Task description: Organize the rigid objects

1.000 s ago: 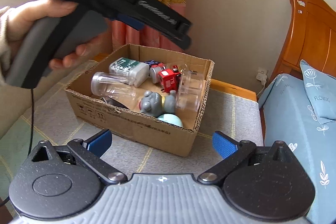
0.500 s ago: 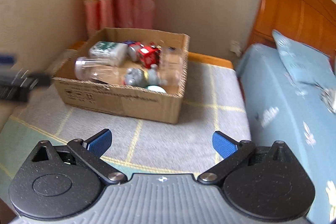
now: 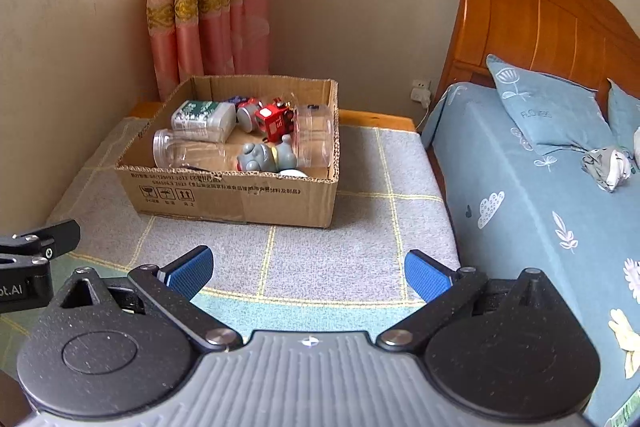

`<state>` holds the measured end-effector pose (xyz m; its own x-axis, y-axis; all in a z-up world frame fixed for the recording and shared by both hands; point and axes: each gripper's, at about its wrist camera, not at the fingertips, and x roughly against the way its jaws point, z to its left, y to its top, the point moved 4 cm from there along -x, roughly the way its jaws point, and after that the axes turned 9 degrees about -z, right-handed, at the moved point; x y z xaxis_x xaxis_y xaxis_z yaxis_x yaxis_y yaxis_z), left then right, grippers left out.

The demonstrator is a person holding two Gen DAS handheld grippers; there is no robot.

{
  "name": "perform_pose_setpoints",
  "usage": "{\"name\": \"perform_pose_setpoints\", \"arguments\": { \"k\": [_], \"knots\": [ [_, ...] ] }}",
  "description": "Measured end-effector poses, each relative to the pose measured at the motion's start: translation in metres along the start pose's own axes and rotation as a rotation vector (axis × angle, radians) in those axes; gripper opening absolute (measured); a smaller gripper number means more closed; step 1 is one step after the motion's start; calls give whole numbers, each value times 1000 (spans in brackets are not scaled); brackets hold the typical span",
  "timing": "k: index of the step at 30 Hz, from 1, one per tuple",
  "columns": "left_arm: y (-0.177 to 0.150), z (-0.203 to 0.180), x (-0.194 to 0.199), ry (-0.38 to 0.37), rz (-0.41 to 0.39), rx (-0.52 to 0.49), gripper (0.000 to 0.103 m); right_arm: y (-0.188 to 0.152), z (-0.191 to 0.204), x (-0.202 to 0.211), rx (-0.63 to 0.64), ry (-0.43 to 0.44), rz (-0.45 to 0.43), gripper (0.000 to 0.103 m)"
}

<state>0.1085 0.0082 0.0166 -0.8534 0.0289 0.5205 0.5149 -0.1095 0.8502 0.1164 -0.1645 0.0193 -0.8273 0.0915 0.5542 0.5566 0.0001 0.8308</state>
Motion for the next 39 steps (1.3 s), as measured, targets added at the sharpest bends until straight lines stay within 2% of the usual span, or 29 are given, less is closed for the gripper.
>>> {"name": "perform_pose_setpoints", "arguments": {
  "k": [11,39],
  "knots": [
    [-8,0,12,15,-13,12,102,-5,5,23,-7,-13,-39,103],
    [-7,-9,26,22,-37,11,102,-8,-3,35,-19,-10,-60,103]
  ]
}}
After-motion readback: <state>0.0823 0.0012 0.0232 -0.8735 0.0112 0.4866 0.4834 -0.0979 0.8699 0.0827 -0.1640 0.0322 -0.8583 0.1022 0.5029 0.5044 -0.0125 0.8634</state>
